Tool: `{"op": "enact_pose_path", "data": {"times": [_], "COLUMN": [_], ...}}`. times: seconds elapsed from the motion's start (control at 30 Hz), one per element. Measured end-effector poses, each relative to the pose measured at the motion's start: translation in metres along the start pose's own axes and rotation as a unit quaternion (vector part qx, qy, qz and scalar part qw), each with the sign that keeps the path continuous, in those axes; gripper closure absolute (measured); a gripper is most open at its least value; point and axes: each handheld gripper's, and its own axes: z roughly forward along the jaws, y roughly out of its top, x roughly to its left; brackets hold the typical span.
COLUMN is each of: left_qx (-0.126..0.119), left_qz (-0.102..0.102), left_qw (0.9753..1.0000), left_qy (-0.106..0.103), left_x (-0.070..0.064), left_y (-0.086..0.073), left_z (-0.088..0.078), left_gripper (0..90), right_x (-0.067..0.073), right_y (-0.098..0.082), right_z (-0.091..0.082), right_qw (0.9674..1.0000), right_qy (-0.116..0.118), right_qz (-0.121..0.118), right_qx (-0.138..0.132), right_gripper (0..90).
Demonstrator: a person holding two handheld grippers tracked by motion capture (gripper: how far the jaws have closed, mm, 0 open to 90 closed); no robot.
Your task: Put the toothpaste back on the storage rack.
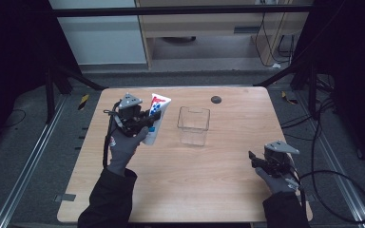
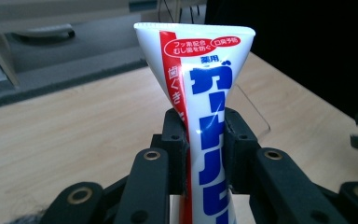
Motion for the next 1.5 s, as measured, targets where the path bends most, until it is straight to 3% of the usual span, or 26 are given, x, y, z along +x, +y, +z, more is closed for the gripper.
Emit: {"op": "enact_pose_path", "data": {"times": [0.17, 0.5, 0.63, 0.8, 1.03, 1.5], "left_qx": [-0.036, -0.073, -0.087, -0.102, -0.108, -0.093], "left_qz": [-0.021, -0.025, -0.032, -0.026, -0.019, -0.015], "left_qw": [0.9990, 0.9969, 0.9957, 0.9942, 0.9939, 0.9955], "left_qy": [0.013, 0.013, 0.012, 0.020, 0.016, 0.005], "left_x": [0.005, -0.003, -0.006, -0.011, -0.015, -0.022], "left_y": [0.008, 0.035, 0.040, 0.043, 0.043, 0.033], "left_z": [0.010, 0.034, 0.043, 0.053, 0.067, 0.103], "left_gripper": [73.1, 73.1, 73.1, 73.1, 73.1, 73.1], "right_x": [0.000, 0.000, 0.001, 0.002, 0.002, 0.002], "right_y": [0.000, -0.001, -0.001, 0.000, -0.001, -0.001], "right_z": [0.000, 0.002, 0.002, 0.003, 0.003, 0.003], "right_qw": [1.0000, 1.0000, 1.0000, 1.0000, 0.9999, 0.9999], "right_qy": [0.002, 0.005, 0.006, 0.008, 0.008, 0.009], "right_qz": [0.002, 0.001, 0.002, 0.003, 0.004, 0.002], "right_qx": [-0.001, 0.000, -0.001, -0.004, -0.004, -0.005], "right_gripper": [34.9, 34.9, 34.9, 34.9, 34.9, 34.9]}}
